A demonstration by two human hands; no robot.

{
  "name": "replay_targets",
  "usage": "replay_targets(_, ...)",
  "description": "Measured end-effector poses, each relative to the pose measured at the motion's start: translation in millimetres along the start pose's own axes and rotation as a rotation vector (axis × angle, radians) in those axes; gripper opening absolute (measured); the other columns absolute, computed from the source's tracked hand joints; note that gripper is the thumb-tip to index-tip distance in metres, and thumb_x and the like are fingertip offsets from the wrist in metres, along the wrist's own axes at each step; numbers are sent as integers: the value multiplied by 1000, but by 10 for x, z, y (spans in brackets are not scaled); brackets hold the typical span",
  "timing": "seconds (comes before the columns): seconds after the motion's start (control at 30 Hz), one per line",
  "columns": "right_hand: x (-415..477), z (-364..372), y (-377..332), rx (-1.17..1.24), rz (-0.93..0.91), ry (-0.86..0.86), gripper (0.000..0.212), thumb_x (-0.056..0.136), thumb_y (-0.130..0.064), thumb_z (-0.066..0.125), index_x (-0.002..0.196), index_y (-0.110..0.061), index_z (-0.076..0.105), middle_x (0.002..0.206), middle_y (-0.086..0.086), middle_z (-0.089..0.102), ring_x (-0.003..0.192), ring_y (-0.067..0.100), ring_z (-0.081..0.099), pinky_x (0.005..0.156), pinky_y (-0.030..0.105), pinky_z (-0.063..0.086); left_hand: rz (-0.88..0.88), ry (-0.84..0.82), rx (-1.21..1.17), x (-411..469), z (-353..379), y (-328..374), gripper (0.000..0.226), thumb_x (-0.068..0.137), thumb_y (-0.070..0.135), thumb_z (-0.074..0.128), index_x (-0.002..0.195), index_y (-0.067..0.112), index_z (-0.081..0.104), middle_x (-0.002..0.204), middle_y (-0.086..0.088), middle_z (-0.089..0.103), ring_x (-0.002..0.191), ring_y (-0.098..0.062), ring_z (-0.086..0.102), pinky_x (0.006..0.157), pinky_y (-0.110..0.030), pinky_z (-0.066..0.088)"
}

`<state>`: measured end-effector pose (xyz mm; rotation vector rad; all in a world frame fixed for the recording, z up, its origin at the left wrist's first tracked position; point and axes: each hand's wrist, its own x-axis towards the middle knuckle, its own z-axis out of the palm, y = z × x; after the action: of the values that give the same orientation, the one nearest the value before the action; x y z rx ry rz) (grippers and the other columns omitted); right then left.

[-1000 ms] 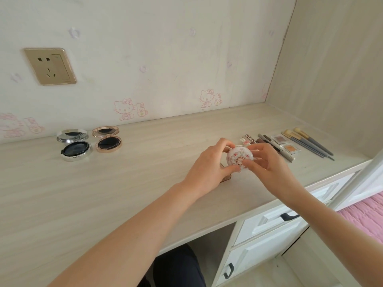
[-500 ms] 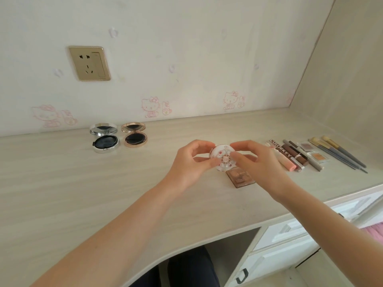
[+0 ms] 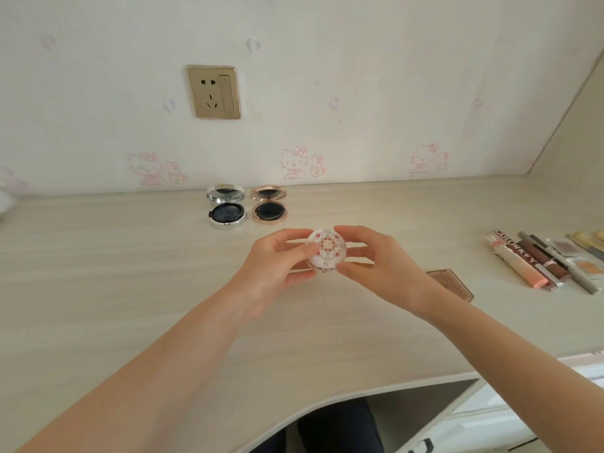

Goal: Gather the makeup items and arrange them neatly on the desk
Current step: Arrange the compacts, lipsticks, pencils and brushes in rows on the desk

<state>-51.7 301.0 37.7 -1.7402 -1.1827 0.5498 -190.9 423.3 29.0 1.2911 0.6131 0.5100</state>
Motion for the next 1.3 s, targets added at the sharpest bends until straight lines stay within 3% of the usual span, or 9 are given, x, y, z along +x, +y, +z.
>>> replay_targets(0.1, 76, 124, -8, -41, -20, -28, 48, 86, -13, 66, 130, -25, 52, 118, -13, 59, 101, -1, 62, 81, 16, 53, -30, 52, -20, -35, -120, -6, 26, 88, 13, 67, 113, 8, 66, 103, -13, 73, 86, -25, 71, 83, -37, 58)
replay_targets(0.33, 188, 302, -34, -72, -1, -89, 41, 89, -26, 64, 128, -26, 54, 117, -9, 62, 100, 0, 62, 86, 21, 51, -57, 7, -46, -110, -349, -12, 28, 88, 16, 65, 114, 6, 65, 109, -10, 72, 100, -24, 69, 89, -33, 55)
replay_targets(0.5, 224, 340, -49, -61, 18, -120, 39, 90, -32, 59, 128, -28, 54, 118, -10, 62, 104, 2, 61, 91, 25, 50, -13, 3, 64, -145, -455, -97, 51, 73, 0, 78, 120, 12, 62, 114, -7, 70, 102, -20, 69, 94, -35, 53)
replay_targets(0.6, 234, 356, -53, -78, 17, -140, 38, 91, -32, 57, 128, -29, 53, 119, -10, 61, 104, 1, 61, 91, 26, 50, 23, 70, 127, -149, -469, -146, 52, 69, 4, 83, 116, 17, 65, 108, -3, 72, 100, -20, 69, 97, -41, 51)
replay_targets(0.73, 240, 343, -41, -93, -1, -163, 40, 92, -31, 57, 132, -26, 52, 127, -14, 57, 108, -2, 59, 88, 20, 50, 61, 96, 183, -179, -470, -181, 48, 69, 13, 84, 113, 21, 67, 103, -1, 74, 98, -16, 69, 98, -37, 50)
replay_targets(0.83, 234, 321, -54, -58, -4, -155, 44, 92, -29, 59, 134, -25, 49, 127, -14, 56, 109, -4, 57, 83, 10, 49, 79, 88, 183, -197, -456, -168, 46, 70, 12, 82, 113, 20, 67, 102, 0, 74, 98, -13, 69, 95, -31, 51)
replay_targets(0.97, 215, 372, -62, -11, -31, -157, 47, 85, -29, 68, 130, -27, 53, 125, -15, 59, 111, -2, 58, 92, 21, 50, 96, 99, 203, -201, -440, -166, 43, 70, 12, 83, 110, 21, 68, 99, 1, 75, 96, -11, 70, 91, -27, 51)
replay_targets(1.13, 228, 435, -52, 65, -51, -99, 41, 83, -19, 71, 123, -23, 59, 124, -9, 60, 107, -3, 59, 87, 13, 49, 118, 91, 196, -205, -454, -168, 44, 69, 10, 83, 109, 21, 68, 99, 3, 75, 96, -8, 69, 86, -21, 52)
replay_targets(1.3, 251, 479, -18, 109, -65, -94, 38, 82, -18, 72, 118, -23, 60, 121, -4, 62, 108, 0, 60, 89, 16, 50, 157, 116, 255, -209, -484, -178, 41, 69, 10, 83, 104, 25, 68, 95, 8, 75, 90, -2, 68, 73, -11, 49)
